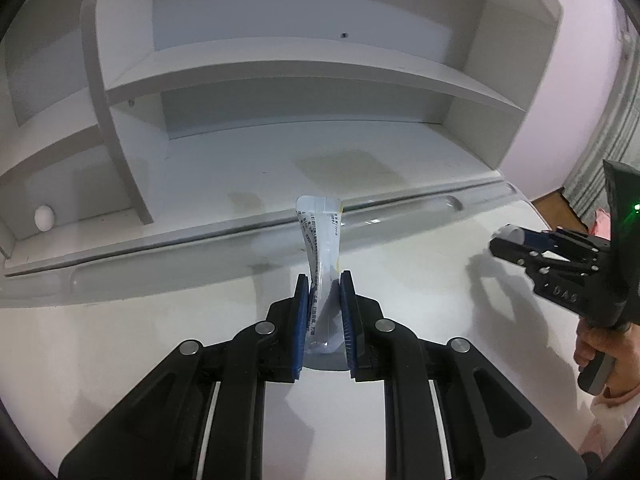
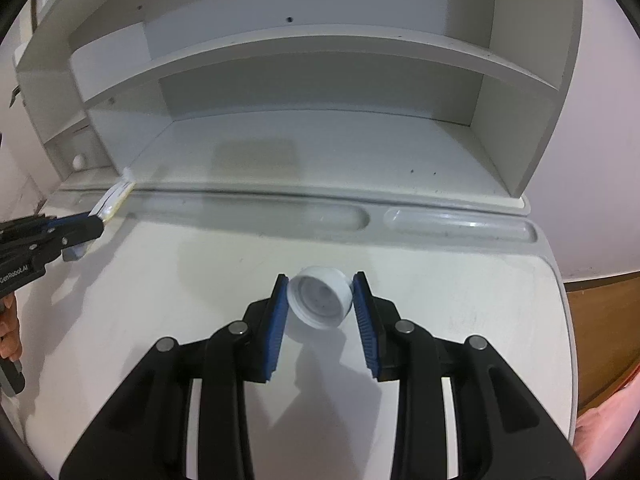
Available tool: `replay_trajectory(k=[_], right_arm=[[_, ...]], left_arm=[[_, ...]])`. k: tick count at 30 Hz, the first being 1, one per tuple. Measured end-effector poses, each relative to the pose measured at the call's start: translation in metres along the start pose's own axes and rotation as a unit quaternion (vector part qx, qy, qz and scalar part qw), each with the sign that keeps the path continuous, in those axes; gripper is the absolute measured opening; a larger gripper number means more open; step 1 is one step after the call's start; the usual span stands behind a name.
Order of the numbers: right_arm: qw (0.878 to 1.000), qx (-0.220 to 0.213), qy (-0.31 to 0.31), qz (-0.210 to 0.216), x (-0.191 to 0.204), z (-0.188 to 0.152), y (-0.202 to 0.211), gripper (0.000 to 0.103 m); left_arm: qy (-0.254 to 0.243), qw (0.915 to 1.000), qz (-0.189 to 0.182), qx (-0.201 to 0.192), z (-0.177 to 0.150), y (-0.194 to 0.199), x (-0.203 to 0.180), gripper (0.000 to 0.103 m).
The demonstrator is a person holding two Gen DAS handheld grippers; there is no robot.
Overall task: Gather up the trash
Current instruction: 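Carry the tube and bottle cap over the bin and release both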
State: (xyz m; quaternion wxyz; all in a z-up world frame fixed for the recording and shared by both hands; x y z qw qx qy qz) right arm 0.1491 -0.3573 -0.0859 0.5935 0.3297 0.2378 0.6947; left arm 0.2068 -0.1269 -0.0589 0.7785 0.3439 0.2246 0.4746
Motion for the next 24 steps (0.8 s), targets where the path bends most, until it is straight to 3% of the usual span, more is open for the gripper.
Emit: replay_trajectory(k=[9, 15, 20, 22, 24], right_arm=[[1.0, -0.019, 0.002, 0.008, -0.005, -0.05, 0.051, 0.033], [0.999, -0.035, -0.019, 0.012, -0.042, -0.099, 0.116, 0.033], [0.996, -0.059, -0.059, -0.003, -0.1, -0.155, 0.194, 0.033], [0.994, -0.067, -0.081, -0.018, -0.131, -0.184, 0.227, 0.033], [0.99, -0.077, -0.117, -0.033, -0.169, -0.22, 0.261, 0.033]], left_arm=[[-0.054, 0.9984, -0.017, -0.003, -0.021, 0.025, -0.075, 0.015], [-0.107, 0.9929, -0.047, -0.024, -0.036, 0.054, -0.151, 0.015], [-0.186, 0.9766, -0.098, -0.046, -0.052, 0.084, -0.256, 0.015], [-0.228, 0.9643, -0.124, -0.05, -0.065, 0.096, -0.307, 0.015], [-0.277, 0.9464, -0.16, -0.047, -0.085, 0.104, -0.367, 0.015]])
Point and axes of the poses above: each gripper's, at about its wrist camera, not at the fingertips, and y roughly against the way its jaws point, x to its left, z to its top, the point moved 5 cm from there along -y, roughly the way its jaws point, and after that the axes turned 8 degrees about -y, right-handed, at the moved point
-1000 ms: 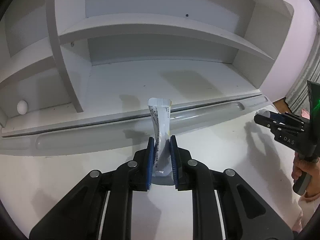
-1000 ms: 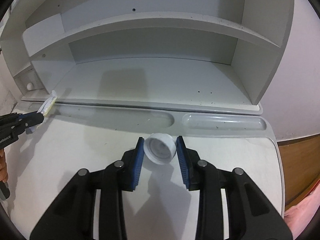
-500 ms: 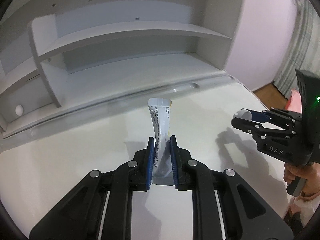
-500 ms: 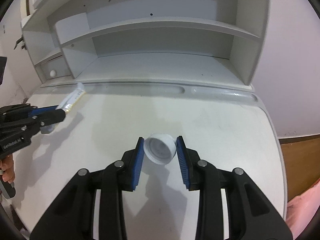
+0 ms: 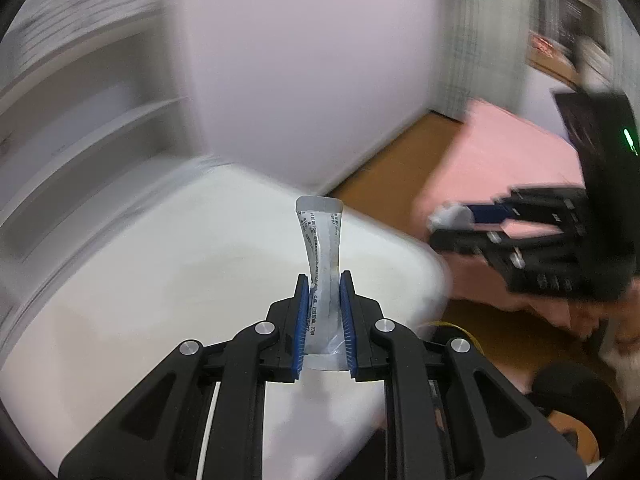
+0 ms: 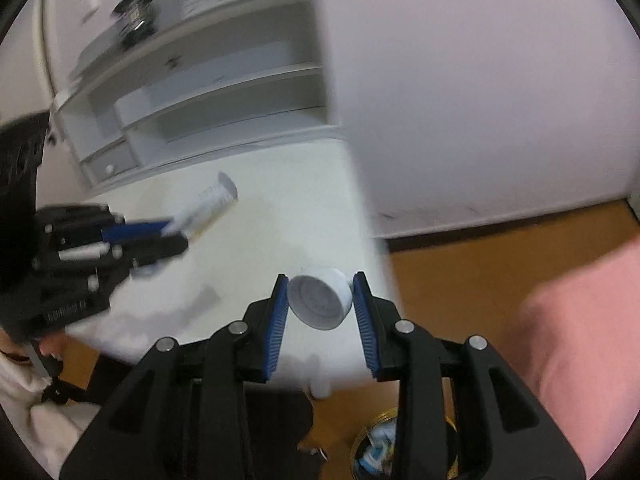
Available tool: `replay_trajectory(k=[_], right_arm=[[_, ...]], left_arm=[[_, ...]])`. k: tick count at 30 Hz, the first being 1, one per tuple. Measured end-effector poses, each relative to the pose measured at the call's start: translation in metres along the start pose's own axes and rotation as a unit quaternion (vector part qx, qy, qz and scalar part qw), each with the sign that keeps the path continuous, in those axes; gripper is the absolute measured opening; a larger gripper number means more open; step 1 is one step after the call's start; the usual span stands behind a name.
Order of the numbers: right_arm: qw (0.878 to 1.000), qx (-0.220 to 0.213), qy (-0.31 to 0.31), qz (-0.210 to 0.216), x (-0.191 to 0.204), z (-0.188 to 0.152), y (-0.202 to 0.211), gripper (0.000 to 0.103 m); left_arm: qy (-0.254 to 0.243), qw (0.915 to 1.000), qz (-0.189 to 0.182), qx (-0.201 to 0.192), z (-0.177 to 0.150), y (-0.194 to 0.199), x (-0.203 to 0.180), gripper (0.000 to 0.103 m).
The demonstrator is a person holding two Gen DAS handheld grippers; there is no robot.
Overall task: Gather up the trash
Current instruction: 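Carry the tube and bottle cap over the bin and release both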
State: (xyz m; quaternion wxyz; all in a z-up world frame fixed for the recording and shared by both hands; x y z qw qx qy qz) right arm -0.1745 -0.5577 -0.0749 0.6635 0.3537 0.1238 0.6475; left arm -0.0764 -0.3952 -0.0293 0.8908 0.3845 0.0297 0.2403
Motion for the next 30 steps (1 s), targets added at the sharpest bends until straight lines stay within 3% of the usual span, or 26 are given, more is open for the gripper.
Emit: replay_trajectory(k=[3, 6, 8, 11, 15, 18, 20, 29, 30], right_arm=[[0.998, -0.003, -0.054, -0.039, -0.073, -0.034, 0.035, 0.033], [0.991, 0.028, -0.121, -0.047, -0.138, -0.082, 0.04, 0.033], [0.984, 0.053, -0.163, -0.056, -0.174, -0.118, 0.026, 0.033], [0.965, 0.112, -0.23, -0.06, -0.219, -0.186, -0.019, 0.033], [0.932, 0.19, -0.303, -0.063, -0.258, -0.273, -0.087, 0.033], [0.905, 0.211, -0.366, -0.057, -0.283, -0.31, -0.119, 0.033], [0.893, 0.217, -0.391, -0.044, -0.292, -0.321, -0.131, 0.033], [0.891, 0.23, -0.39, -0.033, -0.288, -0.32, -0.153, 0.033], [0.89, 0.226, -0.395, -0.036, -0.292, -0.32, -0.151, 0.037]], left_arm=[[-0.063, 0.995, -0.074, 0.021, 0.009, -0.028, -0.091, 0.015], [-0.107, 0.9803, -0.148, 0.076, -0.002, -0.073, -0.167, 0.015], [-0.136, 0.9672, -0.17, 0.131, -0.021, -0.114, -0.205, 0.015], [-0.15, 0.9483, -0.167, 0.225, -0.06, -0.193, -0.237, 0.015], [-0.127, 0.9303, -0.132, 0.318, -0.106, -0.275, -0.237, 0.015], [-0.11, 0.9167, -0.126, 0.363, -0.129, -0.307, -0.236, 0.014], [-0.092, 0.9119, -0.135, 0.376, -0.135, -0.314, -0.237, 0.015], [-0.074, 0.9099, -0.137, 0.384, -0.138, -0.323, -0.228, 0.015], [-0.075, 0.9093, -0.137, 0.385, -0.139, -0.325, -0.226, 0.015]])
Point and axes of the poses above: each gripper's, at about its wrist camera, not at the fingertips, and y roughly against the way its jaws point, x to its left, z to its top, the point moved 5 cm from there along -y, roughly the way its jaws point, and after that the axes turned 8 degrees about -y, right-handed, at the moved point
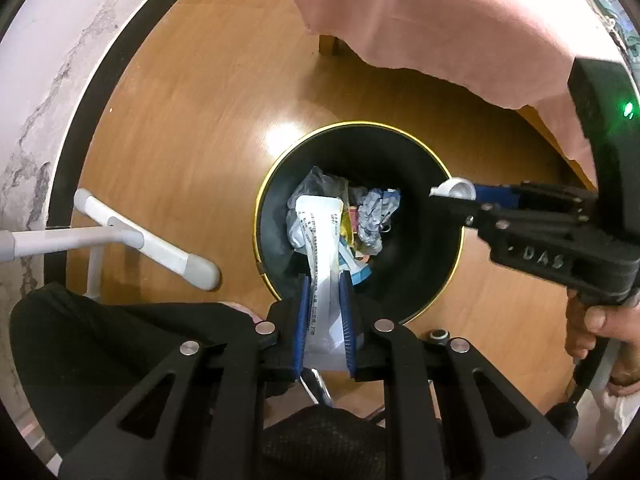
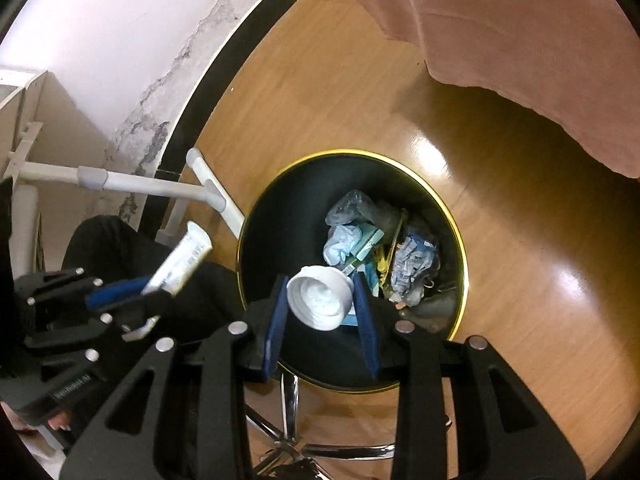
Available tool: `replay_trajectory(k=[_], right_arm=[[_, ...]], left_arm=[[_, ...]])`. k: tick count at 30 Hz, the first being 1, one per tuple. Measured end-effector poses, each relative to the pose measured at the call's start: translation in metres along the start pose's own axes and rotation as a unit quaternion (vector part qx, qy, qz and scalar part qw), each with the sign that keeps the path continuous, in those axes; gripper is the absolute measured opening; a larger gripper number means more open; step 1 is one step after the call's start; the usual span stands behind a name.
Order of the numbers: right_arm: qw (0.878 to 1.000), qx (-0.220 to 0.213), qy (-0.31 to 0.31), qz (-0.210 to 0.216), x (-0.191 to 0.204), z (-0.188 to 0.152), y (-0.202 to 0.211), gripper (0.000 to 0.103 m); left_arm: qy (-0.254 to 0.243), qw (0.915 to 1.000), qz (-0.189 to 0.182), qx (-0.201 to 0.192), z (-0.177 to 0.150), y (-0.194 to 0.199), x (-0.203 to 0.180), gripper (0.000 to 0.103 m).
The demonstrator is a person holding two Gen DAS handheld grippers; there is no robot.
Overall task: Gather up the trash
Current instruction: 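Carry the tube and bottle cap over the bin and release both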
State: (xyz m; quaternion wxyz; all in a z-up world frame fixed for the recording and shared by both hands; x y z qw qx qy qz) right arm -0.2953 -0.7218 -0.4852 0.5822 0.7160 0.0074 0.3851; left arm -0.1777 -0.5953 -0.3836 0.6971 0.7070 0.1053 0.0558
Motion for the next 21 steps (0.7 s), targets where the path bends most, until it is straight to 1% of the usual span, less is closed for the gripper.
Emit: replay_trajectory(k=[1, 2, 3, 4, 5, 6, 8, 9, 10, 11, 13, 14, 15, 16, 17, 18, 19, 20, 21], right_arm=[[1.0, -0.004, -0.006, 0.004, 0.0, 0.002, 0.002, 0.059], [1.0, -0.007, -0.016, 0.007, -0.001, 0.004, 0.005, 0.074], [0.999, -0.012, -0.03, 0.004, -0.004, 0.007, 0.01, 0.093], [0.999, -0.02, -0.039, 0.002, -0.005, 0.01, 0.017, 0.093], [0.999, -0.024, -0.04, -0.004, -0.004, 0.012, 0.024, 0.093], [0.999, -0.027, -0.041, -0.014, -0.004, 0.015, 0.03, 0.093], [0.997, -0.035, -0.047, -0.046, -0.004, 0.019, 0.045, 0.093], [0.996, -0.042, -0.049, -0.068, -0.001, 0.023, 0.058, 0.093], [0.994, -0.051, -0.046, -0.086, 0.004, 0.027, 0.071, 0.093], [0.992, -0.072, -0.032, -0.095, 0.014, 0.032, 0.088, 0.093], [0.985, -0.131, 0.007, -0.11, 0.048, 0.041, 0.131, 0.094], [0.982, -0.151, 0.016, -0.113, 0.062, 0.044, 0.145, 0.094], [0.976, -0.186, 0.028, -0.111, 0.085, 0.046, 0.168, 0.094], [0.97, -0.214, 0.041, -0.105, 0.106, 0.046, 0.185, 0.096], [0.963, -0.246, 0.06, -0.096, 0.133, 0.045, 0.204, 0.096], [0.953, -0.28, 0.085, -0.085, 0.167, 0.042, 0.222, 0.096], [0.944, -0.302, 0.107, -0.073, 0.195, 0.037, 0.234, 0.096], [0.936, -0.32, 0.135, -0.059, 0.229, 0.029, 0.244, 0.096], [0.927, -0.333, 0.165, -0.044, 0.266, 0.02, 0.251, 0.096]], left_arm=[[-0.002, 1.0, 0.001, 0.003, 0.0, 0.0, -0.001, 0.018], [-0.001, 1.0, 0.001, 0.005, -0.002, 0.002, -0.002, 0.035], [0.0, 1.0, -0.001, 0.007, -0.002, 0.005, -0.003, 0.052], [0.002, 1.0, -0.003, 0.0, 0.0, 0.008, -0.003, 0.083], [0.0, 0.9997, -0.006, -0.022, 0.0, 0.018, -0.005, 0.087], [-0.006, 0.9989, -0.013, -0.045, 0.001, 0.031, -0.008, 0.087], [-0.012, 0.9975, -0.02, -0.067, 0.0, 0.055, -0.014, 0.087], [-0.014, 0.9957, -0.013, -0.091, -0.002, 0.077, -0.017, 0.087], [-0.018, 0.9925, 0.002, -0.121, -0.004, 0.098, -0.02, 0.087], [-0.03, 0.9806, 0.05, -0.187, -0.01, 0.141, -0.024, 0.087], [-0.051, 0.9567, 0.111, -0.264, -0.024, 0.198, -0.031, 0.087], [-0.055, 0.9393, 0.144, -0.307, -0.037, 0.235, -0.032, 0.089], [-0.048, 0.9224, 0.169, -0.344, -0.052, 0.269, -0.028, 0.092], [-0.029, 0.9018, 0.195, -0.384, -0.073, 0.306, -0.017, 0.096], [-0.006, 0.8858, 0.217, -0.41, -0.091, 0.333, -0.003, 0.096], [0.013, 0.8746, 0.234, -0.425, -0.105, 0.35, 0.009, 0.096], [0.037, 0.8627, 0.253, -0.437, -0.122, 0.367, 0.025, 0.096], [0.079, 0.8457, 0.281, -0.447, -0.149, 0.387, 0.053, 0.096], [0.106, 0.8356, 0.299, -0.448, -0.168, 0.397, 0.072, 0.096]])
Point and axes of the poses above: each gripper's, at about its wrist camera, not at the fingertips, and y roughly against the way its jaws point, x to its left, z to its top, the point moved 5 cm from there along -y, roughly the way its jaws point, and after that the axes turned 8 degrees about -y, right-handed, at the moved point
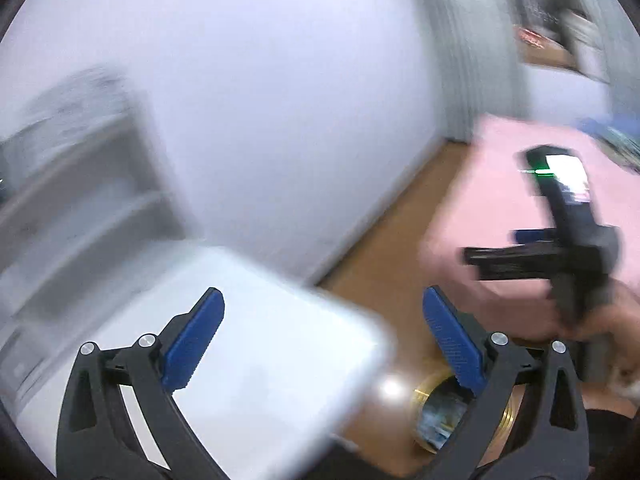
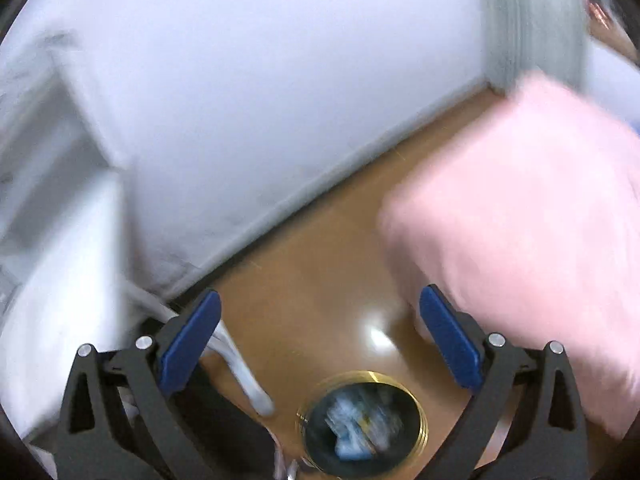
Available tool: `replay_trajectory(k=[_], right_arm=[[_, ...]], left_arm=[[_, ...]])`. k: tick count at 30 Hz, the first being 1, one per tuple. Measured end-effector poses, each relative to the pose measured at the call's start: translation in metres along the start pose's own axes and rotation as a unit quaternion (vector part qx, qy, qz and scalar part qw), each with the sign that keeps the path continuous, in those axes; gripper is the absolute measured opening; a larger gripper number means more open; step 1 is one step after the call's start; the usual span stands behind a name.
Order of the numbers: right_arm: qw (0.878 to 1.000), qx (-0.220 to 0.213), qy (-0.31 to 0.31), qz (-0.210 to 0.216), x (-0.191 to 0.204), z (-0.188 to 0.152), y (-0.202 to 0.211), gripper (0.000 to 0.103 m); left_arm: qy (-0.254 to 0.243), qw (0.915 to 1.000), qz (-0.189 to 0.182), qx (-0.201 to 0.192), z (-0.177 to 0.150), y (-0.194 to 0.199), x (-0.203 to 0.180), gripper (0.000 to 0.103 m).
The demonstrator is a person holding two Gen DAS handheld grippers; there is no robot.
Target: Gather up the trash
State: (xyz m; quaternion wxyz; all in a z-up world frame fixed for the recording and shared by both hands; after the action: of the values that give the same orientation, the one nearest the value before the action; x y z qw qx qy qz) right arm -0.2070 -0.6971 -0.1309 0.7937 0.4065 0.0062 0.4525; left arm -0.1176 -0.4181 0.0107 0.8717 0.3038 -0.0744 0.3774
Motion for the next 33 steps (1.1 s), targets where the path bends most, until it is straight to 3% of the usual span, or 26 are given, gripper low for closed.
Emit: replay_trajectory(k=[2, 4, 5, 7, 11, 14, 17, 21, 27, 31, 33], right_arm=[[0.999, -0.021, 0.035, 0.034, 0.06, 0.009, 0.012, 0.096], [0.995, -0.036, 0.062, 0.062, 0.119, 0.011, 0.018, 0.096], [0.993, -0.043, 0.076, 0.074, 0.147, 0.009, 0.02, 0.096], [0.988, -0.057, 0.105, 0.096, 0.2, -0.002, 0.02, 0.096], [0.975, -0.075, 0.157, 0.135, 0.291, -0.036, 0.015, 0.096], [0.968, -0.085, 0.17, 0.164, 0.338, -0.056, 0.011, 0.096], [0.964, -0.101, 0.184, 0.165, 0.371, -0.068, 0.004, 0.096], [0.965, -0.087, 0.191, 0.155, 0.397, -0.077, -0.013, 0.096], [0.963, -0.076, 0.209, 0.152, 0.408, -0.096, -0.025, 0.096], [0.96, -0.079, 0.218, 0.155, 0.414, -0.103, -0.021, 0.096], [0.962, -0.077, 0.224, 0.133, 0.414, -0.108, -0.021, 0.096]], left_arm=[[0.031, 0.997, 0.07, 0.008, -0.018, 0.01, 0.058, 0.096], [0.061, 0.987, 0.145, 0.033, -0.046, 0.017, 0.113, 0.096], [0.085, 0.9775, 0.185, 0.054, -0.068, 0.024, 0.149, 0.096], [0.13, 0.9623, 0.228, 0.071, -0.099, 0.036, 0.195, 0.096], [0.212, 0.9357, 0.267, 0.091, -0.151, 0.054, 0.265, 0.096], [0.236, 0.9269, 0.278, 0.088, -0.172, 0.062, 0.284, 0.096], [0.262, 0.9229, 0.27, 0.084, -0.188, 0.058, 0.304, 0.096], [0.271, 0.9214, 0.26, 0.1, -0.207, 0.045, 0.32, 0.096], [0.265, 0.925, 0.246, 0.115, -0.22, 0.027, 0.321, 0.096], [0.273, 0.9212, 0.242, 0.135, -0.23, 0.018, 0.322, 0.096], [0.275, 0.9191, 0.245, 0.138, -0.232, 0.018, 0.322, 0.096]])
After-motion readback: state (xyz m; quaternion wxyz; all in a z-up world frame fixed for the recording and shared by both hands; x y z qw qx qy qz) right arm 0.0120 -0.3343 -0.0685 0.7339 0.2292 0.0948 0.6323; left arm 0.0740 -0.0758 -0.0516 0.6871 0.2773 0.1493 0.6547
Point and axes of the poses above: each gripper's, at about its wrist camera, not at the fingertips, and y roughly against the way its jaws point, x to its left, z to its top, the point moved 5 cm from there along -y, roughly the way its jaws point, and after that the axes turned 8 degrees about -y, right-handed, at the moved point
